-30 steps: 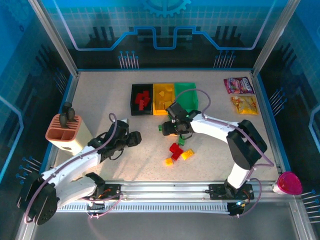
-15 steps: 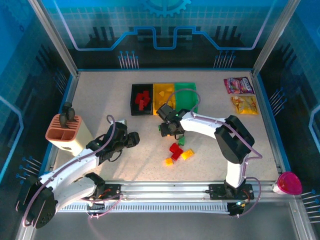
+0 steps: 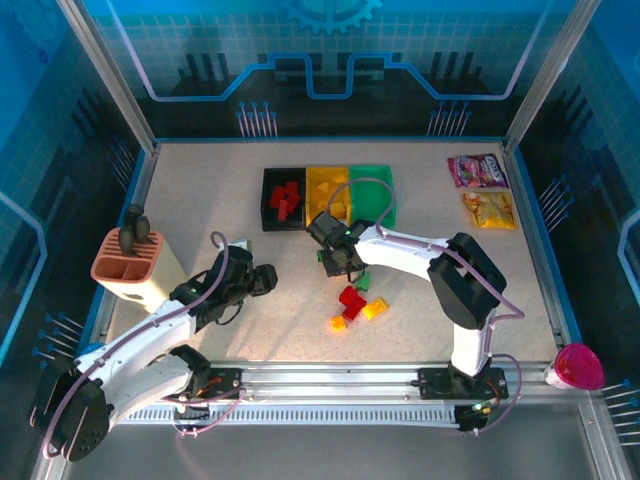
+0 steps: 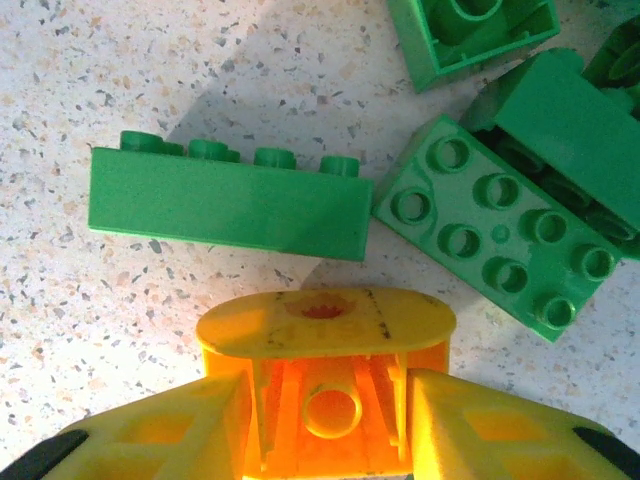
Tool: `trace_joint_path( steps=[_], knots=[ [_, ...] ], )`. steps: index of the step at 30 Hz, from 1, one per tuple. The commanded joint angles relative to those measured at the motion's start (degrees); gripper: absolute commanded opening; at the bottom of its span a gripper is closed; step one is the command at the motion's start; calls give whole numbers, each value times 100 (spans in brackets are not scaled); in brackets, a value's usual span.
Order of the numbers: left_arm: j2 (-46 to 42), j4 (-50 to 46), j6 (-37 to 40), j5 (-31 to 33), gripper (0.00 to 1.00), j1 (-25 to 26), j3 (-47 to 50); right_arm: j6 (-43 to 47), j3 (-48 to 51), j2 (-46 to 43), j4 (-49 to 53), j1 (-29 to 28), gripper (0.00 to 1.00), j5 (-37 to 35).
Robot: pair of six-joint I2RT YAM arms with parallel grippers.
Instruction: Sort the legos into containers by color
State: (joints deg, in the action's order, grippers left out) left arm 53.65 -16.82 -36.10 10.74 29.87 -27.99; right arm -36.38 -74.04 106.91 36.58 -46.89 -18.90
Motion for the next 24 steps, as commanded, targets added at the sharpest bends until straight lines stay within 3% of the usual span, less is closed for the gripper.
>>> trace_joint_path(
  steps=[1, 8, 11, 24],
  knots=[
    [-126, -153, -42, 112, 62, 29, 38, 101, -218, -386, 198, -76, 45, -187],
    [-197, -198, -82, 113, 61, 28, 52, 406, -699, -546, 380, 23, 45, -266],
    [-248, -240, -98, 119, 61, 32, 74, 467, -795, -507, 419, 30, 50, -229],
    [-322, -176, -139, 108, 62, 29, 228, 302, -330, -36, 412, 102, 54, -77]
  ],
)
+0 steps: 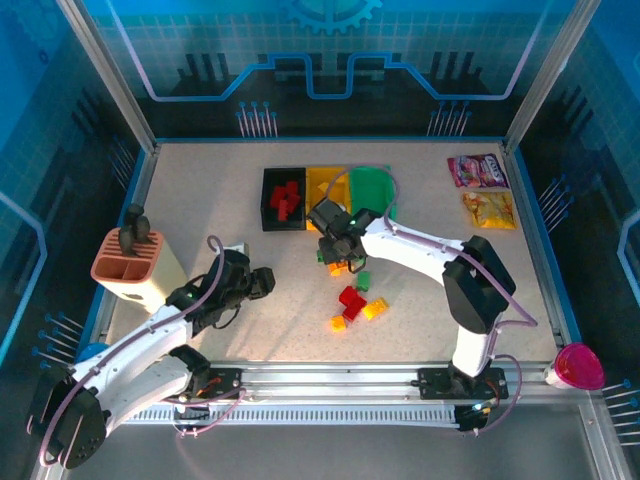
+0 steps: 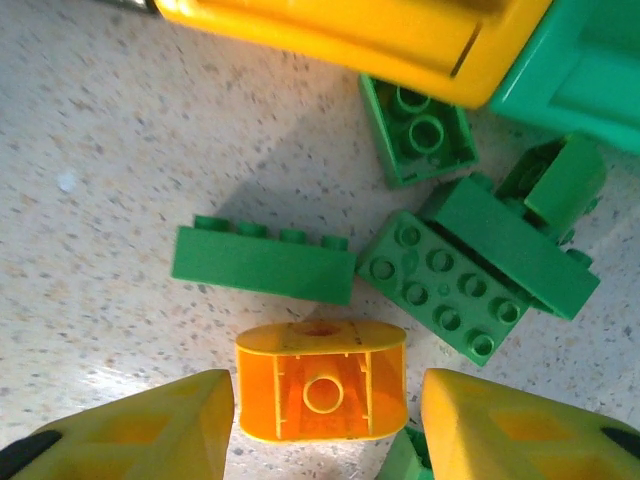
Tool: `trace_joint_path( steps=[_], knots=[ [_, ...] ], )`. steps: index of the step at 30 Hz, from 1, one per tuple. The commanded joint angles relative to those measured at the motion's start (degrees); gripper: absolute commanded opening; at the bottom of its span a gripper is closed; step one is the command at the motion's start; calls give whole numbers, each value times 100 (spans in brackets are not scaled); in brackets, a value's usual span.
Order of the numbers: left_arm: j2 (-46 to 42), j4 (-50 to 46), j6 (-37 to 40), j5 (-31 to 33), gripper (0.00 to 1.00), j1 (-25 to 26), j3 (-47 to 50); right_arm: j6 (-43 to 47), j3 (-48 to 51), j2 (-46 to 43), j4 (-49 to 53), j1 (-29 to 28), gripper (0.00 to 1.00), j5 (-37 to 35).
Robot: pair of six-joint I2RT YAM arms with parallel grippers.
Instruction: Sort the legos into containers by color
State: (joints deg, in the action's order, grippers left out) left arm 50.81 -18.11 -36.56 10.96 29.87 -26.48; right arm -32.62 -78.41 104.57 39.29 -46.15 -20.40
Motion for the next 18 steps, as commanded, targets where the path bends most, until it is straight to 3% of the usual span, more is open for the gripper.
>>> trace_joint_path(
  steps=[1, 15, 18],
  knots=[
    [-24, -36, -97, 84, 61, 35, 74, -71, 111, 248, 138, 34, 53, 96],
    [52, -40, -46, 109, 61, 32, 2, -91, 107, 657, 54, 51, 49, 281],
    [98, -1, -45, 120, 61, 30, -6, -86, 142, 700, 39, 50, 44, 280]
  ],
)
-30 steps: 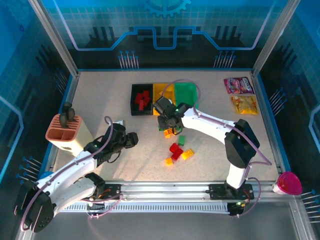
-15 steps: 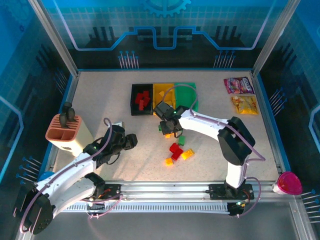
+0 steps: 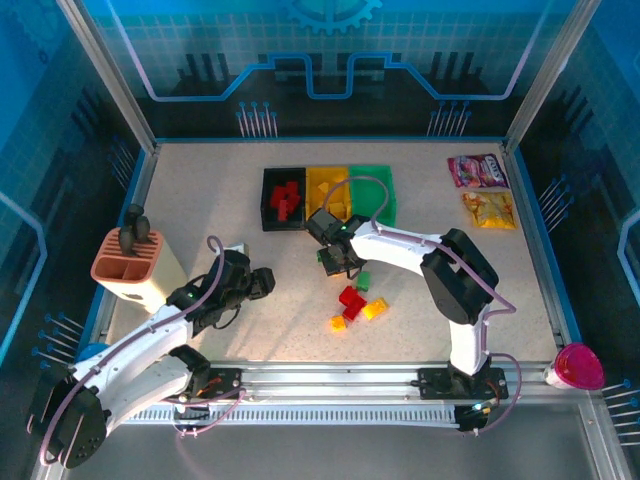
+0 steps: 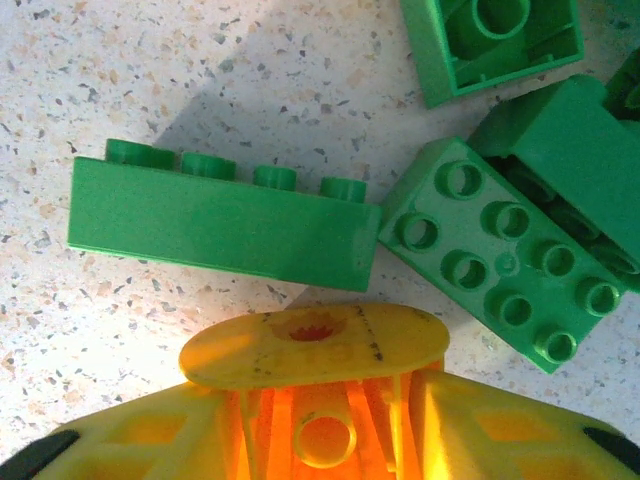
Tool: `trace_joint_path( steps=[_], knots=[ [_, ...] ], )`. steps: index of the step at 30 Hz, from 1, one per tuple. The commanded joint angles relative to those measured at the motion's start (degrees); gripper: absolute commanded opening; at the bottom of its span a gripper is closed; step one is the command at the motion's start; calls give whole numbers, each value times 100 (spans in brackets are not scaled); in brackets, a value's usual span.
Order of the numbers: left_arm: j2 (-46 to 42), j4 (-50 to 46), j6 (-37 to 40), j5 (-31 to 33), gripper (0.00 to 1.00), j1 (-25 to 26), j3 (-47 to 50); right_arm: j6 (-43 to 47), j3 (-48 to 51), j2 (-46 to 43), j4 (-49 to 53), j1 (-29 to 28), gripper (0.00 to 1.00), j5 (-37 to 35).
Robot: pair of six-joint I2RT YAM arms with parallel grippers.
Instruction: Sort the legos into containers by color
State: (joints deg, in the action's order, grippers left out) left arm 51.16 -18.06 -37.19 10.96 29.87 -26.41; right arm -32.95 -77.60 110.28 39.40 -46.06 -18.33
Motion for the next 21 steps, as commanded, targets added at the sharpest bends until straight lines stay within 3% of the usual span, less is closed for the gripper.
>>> trace_joint_path(
  steps=[1, 6, 13, 21],
  knots=[
    [84, 19, 14, 114, 62, 31, -13, -54, 70, 141, 33, 37, 41, 75],
    [167, 33, 43, 116, 61, 28, -40, -28, 79, 28, 42, 19, 30, 10],
    [150, 22, 36, 124, 61, 32, -22, 236, -279, -330, 173, 86, 29, -187],
    [58, -39, -52, 64, 61, 54, 4, 770, -1588, -64, 342, 633, 30, 72]
  ],
)
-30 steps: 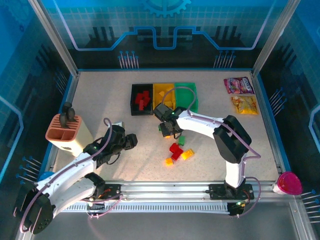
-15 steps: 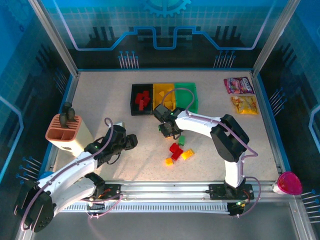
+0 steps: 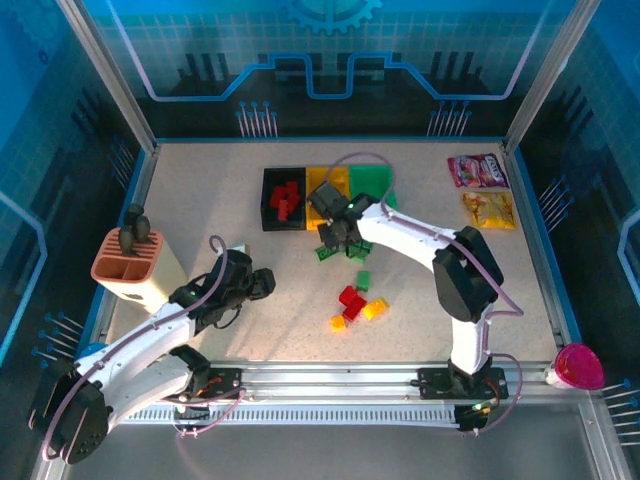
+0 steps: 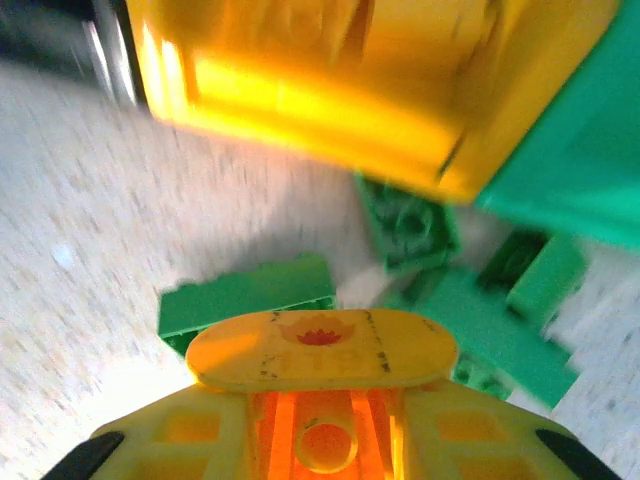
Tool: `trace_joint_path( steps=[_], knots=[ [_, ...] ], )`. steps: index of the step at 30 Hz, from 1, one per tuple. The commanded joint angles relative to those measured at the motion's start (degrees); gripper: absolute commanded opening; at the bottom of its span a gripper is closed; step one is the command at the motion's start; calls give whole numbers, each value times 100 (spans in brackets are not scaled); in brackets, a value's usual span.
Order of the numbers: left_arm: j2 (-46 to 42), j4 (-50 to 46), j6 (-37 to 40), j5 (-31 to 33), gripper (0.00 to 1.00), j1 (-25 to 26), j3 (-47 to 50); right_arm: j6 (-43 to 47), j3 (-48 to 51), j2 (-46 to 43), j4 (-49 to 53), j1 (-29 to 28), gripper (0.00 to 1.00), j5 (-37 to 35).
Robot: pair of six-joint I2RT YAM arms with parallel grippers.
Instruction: Sort the legos into containers by color
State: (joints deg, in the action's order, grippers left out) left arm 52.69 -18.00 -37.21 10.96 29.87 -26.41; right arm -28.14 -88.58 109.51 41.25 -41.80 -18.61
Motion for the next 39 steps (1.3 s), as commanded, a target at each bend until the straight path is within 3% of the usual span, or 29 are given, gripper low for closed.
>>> trace_joint_path(
  steps=[1, 8, 16, 18, 19, 20, 22, 30, 39],
  knots=[
    [-121, -54, -71, 62, 61, 65, 22, 356, -697, 153, 185, 278, 31, 143],
    [-355, -190, -205, 104, 61, 135, 143, 577, -2045, 1114, 415, 714, 31, 547],
    [-428, -220, -278, 74, 61, 225, 157, 696, -3215, 2060, 711, 792, 34, 696],
    [-420, -198, -260, 61, 61, 271, 138, 689, -3310, 2117, 706, 788, 38, 802],
    [-417, -186, -236, 71, 61, 306, 122, 694, -3271, 2082, 645, 779, 52, 873],
    [-415, -173, -213, 70, 61, 349, 113, 719, -3158, 1986, 531, 755, 67, 938],
    [-377, -138, -152, 51, 62, 400, 76, 722, -2852, 1737, 278, 705, 76, 882],
    [332, 262, 414, -202, 67, 563, -401, 529, -1216, 442, -535, 716, 77, 983],
    [2404, 541, 1545, -456, 70, 593, -1880, 277, 1595, -1586, -1788, 978, 78, 1387]
  ],
)
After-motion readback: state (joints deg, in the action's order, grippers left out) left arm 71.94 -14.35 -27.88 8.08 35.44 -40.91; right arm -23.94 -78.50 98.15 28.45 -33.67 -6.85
